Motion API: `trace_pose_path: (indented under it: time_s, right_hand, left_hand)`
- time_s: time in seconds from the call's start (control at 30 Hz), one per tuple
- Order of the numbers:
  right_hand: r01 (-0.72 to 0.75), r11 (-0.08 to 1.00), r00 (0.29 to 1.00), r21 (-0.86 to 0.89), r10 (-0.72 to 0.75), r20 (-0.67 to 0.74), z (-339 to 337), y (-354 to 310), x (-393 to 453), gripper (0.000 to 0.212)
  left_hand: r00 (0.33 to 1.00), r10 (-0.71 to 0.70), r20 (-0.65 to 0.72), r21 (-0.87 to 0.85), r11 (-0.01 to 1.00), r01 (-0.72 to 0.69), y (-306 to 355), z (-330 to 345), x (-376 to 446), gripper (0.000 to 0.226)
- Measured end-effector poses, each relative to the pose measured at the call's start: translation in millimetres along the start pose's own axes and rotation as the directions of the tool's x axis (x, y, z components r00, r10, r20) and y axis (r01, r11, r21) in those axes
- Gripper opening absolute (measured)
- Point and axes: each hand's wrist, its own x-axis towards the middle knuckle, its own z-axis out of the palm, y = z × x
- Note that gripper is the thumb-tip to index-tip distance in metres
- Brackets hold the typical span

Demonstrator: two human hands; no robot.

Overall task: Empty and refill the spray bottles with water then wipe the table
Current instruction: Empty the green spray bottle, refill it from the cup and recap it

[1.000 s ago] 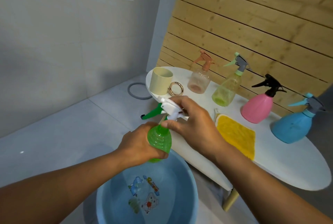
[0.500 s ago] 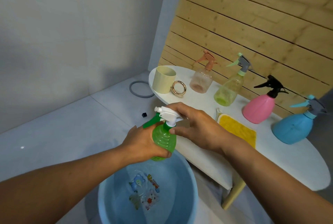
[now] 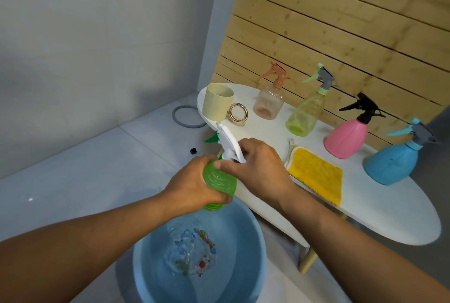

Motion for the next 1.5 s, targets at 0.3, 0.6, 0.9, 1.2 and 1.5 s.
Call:
trace_pose_path:
  time_s: [0.3, 0.6, 0.9, 1.2, 1.5]
  right_hand:
    - [-0.115, 0.906, 0.993, 0.408, 0.116, 0.024, -8.3, 4.0, -2.1, 0.024]
    - [-0.115, 0.941, 0.993, 0.319, 0.12, 0.003, -69.4, 11.8, 51.0, 0.026]
    - [-0.122, 0.958, 0.98, 0.261, 0.158, -0.122, -108.2, 50.9, 97.2, 0.022]
    - [-0.192, 0.955, 0.969, 0.226, 0.221, -0.109, -106.6, 100.4, 108.9, 0.026]
    - [-0.177, 0.934, 0.959, 0.311, 0.236, -0.16, -96.2, 113.9, 102.4, 0.019]
  left_hand:
    - [0.989, 0.045, -0.142, 0.052, 0.998, -0.038, 16.0, 2.7, 8.9, 0.084]
    - [0.99, 0.049, -0.136, 0.009, 0.999, -0.048, 73.7, 3.6, 59.7, 0.099]
    - [0.99, 0.034, -0.137, -0.033, 0.999, -0.039, 114.3, 34.1, 125.7, 0.093]
    - [0.991, 0.005, -0.134, -0.049, 0.999, -0.012, 103.1, 78.8, 157.3, 0.091]
    - [0.986, -0.031, -0.165, 0.061, 0.997, 0.042, 103.5, 94.1, 157.6, 0.111]
